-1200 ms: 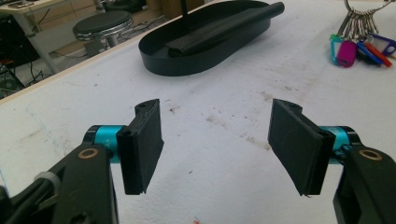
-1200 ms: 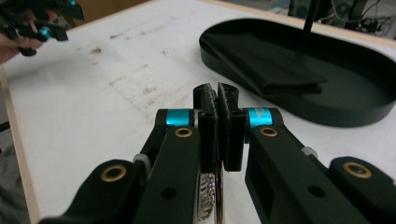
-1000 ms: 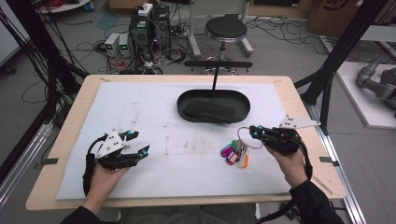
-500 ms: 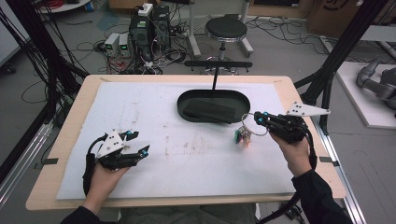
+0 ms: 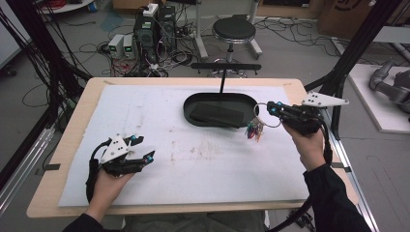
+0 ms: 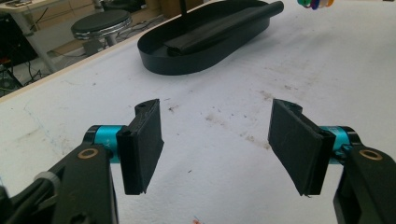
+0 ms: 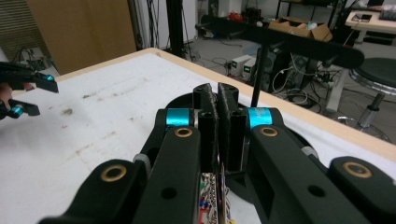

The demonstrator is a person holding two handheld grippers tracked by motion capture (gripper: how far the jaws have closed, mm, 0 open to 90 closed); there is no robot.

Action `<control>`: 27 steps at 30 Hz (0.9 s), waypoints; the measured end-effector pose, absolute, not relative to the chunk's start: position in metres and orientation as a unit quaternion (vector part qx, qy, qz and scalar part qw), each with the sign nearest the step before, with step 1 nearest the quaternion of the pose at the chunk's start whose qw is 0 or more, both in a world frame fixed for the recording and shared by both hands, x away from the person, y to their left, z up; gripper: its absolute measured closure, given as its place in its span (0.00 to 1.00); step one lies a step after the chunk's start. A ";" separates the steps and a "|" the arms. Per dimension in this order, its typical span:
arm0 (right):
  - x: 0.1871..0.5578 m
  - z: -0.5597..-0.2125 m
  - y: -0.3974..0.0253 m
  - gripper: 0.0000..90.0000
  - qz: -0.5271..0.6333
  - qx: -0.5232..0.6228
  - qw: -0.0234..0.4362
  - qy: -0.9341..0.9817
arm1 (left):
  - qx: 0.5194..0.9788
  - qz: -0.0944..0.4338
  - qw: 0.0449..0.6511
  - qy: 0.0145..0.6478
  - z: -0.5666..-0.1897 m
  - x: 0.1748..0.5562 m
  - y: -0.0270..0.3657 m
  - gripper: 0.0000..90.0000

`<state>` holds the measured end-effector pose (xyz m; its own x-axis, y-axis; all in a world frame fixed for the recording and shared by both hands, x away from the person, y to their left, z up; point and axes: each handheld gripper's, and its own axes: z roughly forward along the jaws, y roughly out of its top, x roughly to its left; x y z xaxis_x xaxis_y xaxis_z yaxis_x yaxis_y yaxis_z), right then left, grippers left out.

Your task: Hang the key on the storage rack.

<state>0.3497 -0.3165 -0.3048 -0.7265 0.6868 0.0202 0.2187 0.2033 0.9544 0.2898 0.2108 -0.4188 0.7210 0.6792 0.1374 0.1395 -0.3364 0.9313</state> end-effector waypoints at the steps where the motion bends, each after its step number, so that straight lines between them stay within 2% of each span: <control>1: 0.351 -0.303 -0.316 0.98 0.554 0.302 0.213 0.746 | 0.775 0.264 0.511 0.263 -0.419 0.290 0.211 0.39; 13: 0.372 -0.279 -0.314 0.98 0.550 0.294 0.229 0.748 | 0.775 0.262 0.511 0.264 -0.420 0.290 0.212 0.39; 27: 0.401 -0.278 -0.307 0.98 0.549 0.303 0.234 0.743 | 0.777 0.258 0.510 0.262 -0.422 0.291 0.212 0.39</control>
